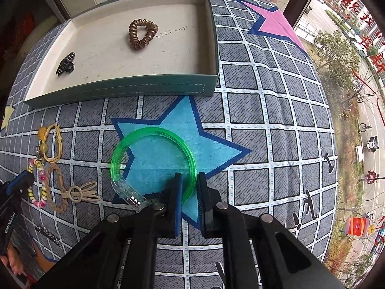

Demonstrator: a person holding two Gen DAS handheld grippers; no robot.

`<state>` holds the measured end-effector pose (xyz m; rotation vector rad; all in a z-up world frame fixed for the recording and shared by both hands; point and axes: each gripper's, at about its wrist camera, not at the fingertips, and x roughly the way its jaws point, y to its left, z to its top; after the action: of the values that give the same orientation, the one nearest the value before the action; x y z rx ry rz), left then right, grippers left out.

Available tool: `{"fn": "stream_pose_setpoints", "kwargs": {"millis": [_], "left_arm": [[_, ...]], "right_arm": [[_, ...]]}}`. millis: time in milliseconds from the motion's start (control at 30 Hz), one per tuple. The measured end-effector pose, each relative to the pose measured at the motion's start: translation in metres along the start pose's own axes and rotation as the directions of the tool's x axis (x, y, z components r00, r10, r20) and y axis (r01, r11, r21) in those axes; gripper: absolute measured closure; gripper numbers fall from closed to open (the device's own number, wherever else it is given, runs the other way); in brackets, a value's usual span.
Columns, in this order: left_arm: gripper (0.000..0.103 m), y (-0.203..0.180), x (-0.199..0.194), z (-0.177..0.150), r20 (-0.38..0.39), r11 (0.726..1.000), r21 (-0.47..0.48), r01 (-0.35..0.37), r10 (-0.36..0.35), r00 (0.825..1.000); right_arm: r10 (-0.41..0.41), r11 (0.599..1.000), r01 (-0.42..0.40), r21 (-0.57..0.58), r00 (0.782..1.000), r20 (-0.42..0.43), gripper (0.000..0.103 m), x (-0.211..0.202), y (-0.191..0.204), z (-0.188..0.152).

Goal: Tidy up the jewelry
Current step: 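Grasp the pink-yellow beaded bracelet with the left tool while the right tool grasps the green bracelet, then carry the beaded bracelet with the left tool while the right tool carries the green bracelet into the tray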

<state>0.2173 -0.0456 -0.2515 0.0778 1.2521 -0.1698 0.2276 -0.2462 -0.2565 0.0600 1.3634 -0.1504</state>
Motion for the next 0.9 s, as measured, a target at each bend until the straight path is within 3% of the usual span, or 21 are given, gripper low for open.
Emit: {"fn": "stream_pose_setpoints", "kwargs": {"millis": [300, 600, 900], "left_arm": [[0.082, 0.004, -0.035, 0.012, 0.074, 0.998, 0.003, 0.067, -0.067, 0.995], [0.082, 0.012, -0.068, 0.037, 0.153, 0.991, 0.006, 0.134, -0.133, 0.979], [0.082, -0.006, -0.074, 0.092, 0.219, 0.99, 0.007, 0.142, -0.14, 0.966]], "right_arm": [[0.08, 0.997, -0.081, 0.007, 0.995, 0.052, 0.096, -0.028, -0.008, 0.0], [0.179, 0.981, -0.185, 0.058, 0.98, 0.089, 0.096, -0.058, -0.015, 0.019], [0.229, 0.969, -0.24, 0.059, 0.962, 0.147, 0.096, -0.065, -0.038, 0.061]]}}
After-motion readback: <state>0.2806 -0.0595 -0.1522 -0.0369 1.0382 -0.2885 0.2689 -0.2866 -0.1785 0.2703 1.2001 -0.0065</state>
